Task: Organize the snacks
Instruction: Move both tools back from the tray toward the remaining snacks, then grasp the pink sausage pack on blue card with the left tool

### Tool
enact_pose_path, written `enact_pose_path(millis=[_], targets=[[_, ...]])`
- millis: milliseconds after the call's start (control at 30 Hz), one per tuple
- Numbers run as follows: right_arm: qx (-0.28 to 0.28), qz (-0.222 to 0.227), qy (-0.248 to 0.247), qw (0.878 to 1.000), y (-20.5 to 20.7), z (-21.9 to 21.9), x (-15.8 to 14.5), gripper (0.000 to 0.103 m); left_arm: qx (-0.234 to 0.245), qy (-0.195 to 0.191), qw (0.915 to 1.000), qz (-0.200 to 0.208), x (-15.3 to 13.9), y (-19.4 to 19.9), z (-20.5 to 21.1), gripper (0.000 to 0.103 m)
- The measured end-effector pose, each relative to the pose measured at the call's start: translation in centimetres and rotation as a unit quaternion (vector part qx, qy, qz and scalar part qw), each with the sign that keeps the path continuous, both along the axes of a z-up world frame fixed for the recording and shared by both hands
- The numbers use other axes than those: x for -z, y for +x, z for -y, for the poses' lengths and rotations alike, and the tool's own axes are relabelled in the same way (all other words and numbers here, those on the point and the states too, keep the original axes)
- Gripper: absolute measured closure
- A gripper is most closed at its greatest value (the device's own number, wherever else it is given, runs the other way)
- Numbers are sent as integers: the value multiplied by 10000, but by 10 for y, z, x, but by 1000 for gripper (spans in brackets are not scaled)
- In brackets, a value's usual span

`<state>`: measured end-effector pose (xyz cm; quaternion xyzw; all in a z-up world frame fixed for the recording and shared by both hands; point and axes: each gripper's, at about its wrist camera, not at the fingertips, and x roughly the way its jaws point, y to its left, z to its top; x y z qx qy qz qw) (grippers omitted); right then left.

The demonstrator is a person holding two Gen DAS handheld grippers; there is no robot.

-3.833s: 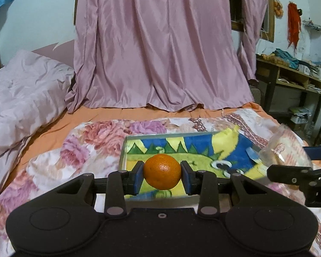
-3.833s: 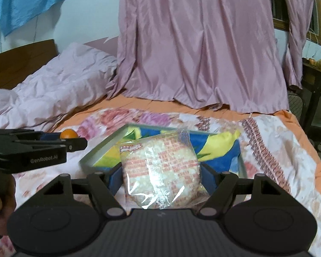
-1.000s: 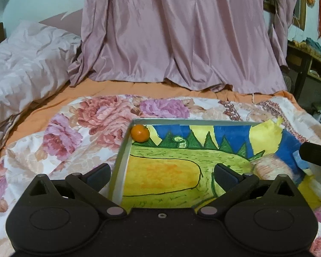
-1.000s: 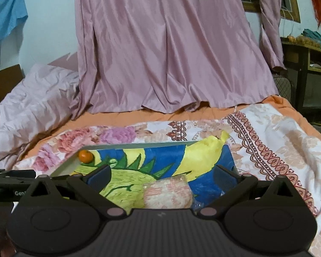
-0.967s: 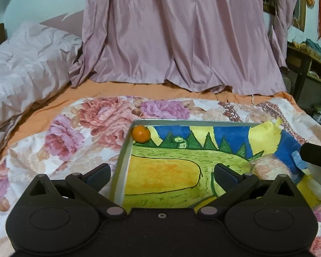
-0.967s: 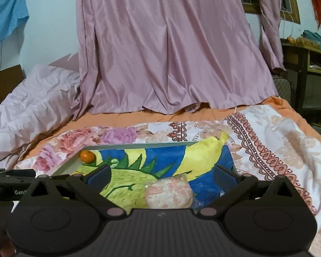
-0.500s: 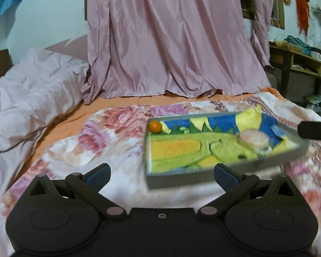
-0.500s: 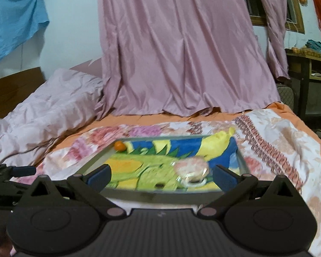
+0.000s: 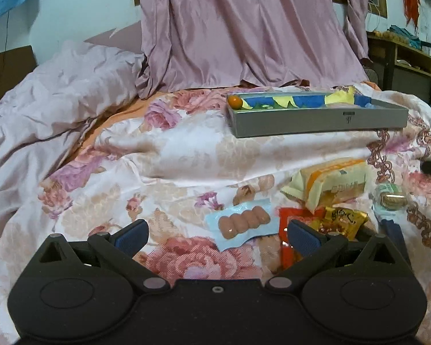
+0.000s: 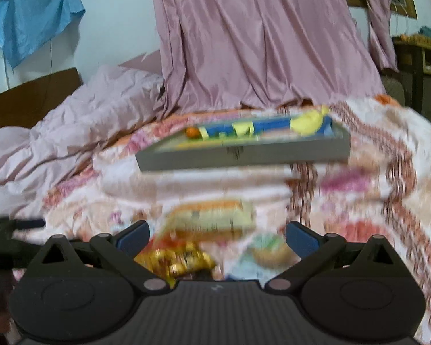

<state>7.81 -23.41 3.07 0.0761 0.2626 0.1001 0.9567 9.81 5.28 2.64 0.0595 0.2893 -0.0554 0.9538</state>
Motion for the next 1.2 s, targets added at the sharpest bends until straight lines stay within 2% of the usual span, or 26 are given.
enact_pose_path(millis=[67, 233, 467, 900, 1067, 1200], targets=[[31, -82, 109, 9999, -1, 4, 6, 0, -23, 61, 10000, 12, 6, 5, 1, 1], [94, -15, 236, 9997, -1, 9, 10, 0, 63, 366, 9989, -274, 28, 25, 15, 1], [-24, -67, 221, 9997, 3, 2, 16, 0, -84, 326, 9966, -755, 51, 52, 16, 1], [-24, -174, 172, 9997, 5, -2, 20, 0, -29, 372, 9966, -729, 51, 59, 19, 1], [0, -183, 172, 9997, 5, -1, 20, 0, 251, 600, 9956, -678, 54, 71, 22, 1], [20, -213, 209, 9996, 6, 1, 21, 0, 620, 974, 9918, -540, 61, 73, 30, 1]])
